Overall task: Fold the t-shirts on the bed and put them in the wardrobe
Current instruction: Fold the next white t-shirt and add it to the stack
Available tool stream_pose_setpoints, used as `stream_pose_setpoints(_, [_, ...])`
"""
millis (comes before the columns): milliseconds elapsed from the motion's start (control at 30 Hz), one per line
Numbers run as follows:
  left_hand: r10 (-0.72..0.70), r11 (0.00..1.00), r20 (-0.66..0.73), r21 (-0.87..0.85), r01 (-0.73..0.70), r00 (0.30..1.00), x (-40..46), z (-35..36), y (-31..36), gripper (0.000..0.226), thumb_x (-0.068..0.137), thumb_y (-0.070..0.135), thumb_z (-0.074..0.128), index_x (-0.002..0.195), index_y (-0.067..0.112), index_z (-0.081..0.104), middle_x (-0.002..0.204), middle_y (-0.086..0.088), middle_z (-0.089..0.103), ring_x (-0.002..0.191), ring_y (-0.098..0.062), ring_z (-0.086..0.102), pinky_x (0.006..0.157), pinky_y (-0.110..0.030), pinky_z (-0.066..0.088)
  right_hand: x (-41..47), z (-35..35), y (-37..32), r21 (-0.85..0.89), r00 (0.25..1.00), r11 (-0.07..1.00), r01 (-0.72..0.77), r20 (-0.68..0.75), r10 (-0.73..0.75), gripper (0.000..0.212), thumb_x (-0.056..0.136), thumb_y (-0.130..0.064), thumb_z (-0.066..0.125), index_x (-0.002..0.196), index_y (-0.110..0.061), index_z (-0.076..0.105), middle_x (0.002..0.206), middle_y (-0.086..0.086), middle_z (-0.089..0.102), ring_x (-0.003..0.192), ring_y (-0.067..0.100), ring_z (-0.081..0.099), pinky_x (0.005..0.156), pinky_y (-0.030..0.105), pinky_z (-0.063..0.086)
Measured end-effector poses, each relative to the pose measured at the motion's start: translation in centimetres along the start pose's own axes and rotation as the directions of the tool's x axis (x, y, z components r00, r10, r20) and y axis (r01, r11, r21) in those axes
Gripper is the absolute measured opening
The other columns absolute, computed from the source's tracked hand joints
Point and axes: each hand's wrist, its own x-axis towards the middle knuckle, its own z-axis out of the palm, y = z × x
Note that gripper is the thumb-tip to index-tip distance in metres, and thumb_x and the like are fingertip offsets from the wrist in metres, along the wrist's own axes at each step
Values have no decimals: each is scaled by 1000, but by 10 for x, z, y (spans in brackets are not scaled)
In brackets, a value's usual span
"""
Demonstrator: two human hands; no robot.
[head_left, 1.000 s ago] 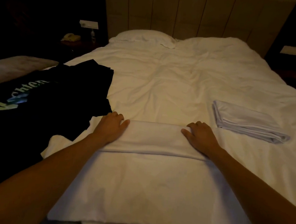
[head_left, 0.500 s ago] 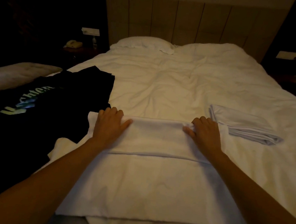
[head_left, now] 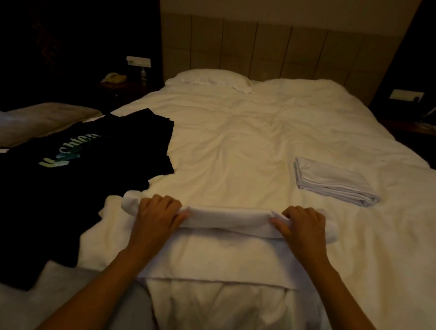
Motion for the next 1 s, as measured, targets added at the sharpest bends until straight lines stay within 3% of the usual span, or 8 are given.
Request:
stream_pose_setpoints(133, [30,995,76,-100,-22,997,-35,-3,9,38,101,51,33,95,25,60,89,4,61,83,-21,53,72,-35,30,-45,2,-1,146,996,986,-81,52,75,32,76,-54,58,80,-24,68,74,-2,67,73,27,63,75,41,42])
stream_pose_setpoints(300, [180,960,239,-255,-118,954,-48,3,14,53,99,62,32,126,27,61,118,4,67,107,-11,51,87,-24,32,-67,3,-2,165,990,978,127,42,-136,35,80,-46,51,92,-27,78,84,-4,70,73,25,64,68,37,42])
stream_pose_setpoints(400, [185,960,248,-254,-121,951,-47,5,20,55,101,59,28,118,26,69,114,6,69,104,-10,52,85,-23,33,-68,5,0,147,988,980,134,58,-144,34,82,-46,51,86,-28,79,80,-7,70,71,22,63,66,33,40])
stream_pose_setpoints(533, [122,941,159,-334,-63,980,-46,-2,24,54,104,49,28,99,23,75,97,4,73,90,-12,60,80,-22,38,-71,1,1,150,982,973,177,36,-184,33,84,-43,52,86,-26,80,80,-7,70,75,17,59,69,30,37])
stream_pose_setpoints(667, [214,913,93,-372,-166,972,-55,-16,30,55,105,45,29,96,17,76,93,2,73,89,-10,55,74,-23,42,-77,-18,3,183,975,962,204,54,-217,34,84,-42,51,89,-25,80,82,-7,70,79,14,58,69,28,41])
stream_pose_setpoints(867, [346,891,167,-366,-268,923,-62,-23,28,51,104,46,33,97,19,76,95,5,71,87,-10,57,70,-21,45,-93,-27,0,156,964,960,231,97,-248,26,82,-41,60,84,-25,80,77,-9,72,66,11,66,57,23,51])
stream_pose_setpoints(1000, [393,875,224,-390,-287,892,-64,-28,31,45,102,48,38,101,22,75,97,5,70,83,-11,61,64,-23,50,-99,-31,4,179,946,946,270,135,-296,62,97,-61,30,85,-26,79,81,-10,73,70,7,66,64,20,49])
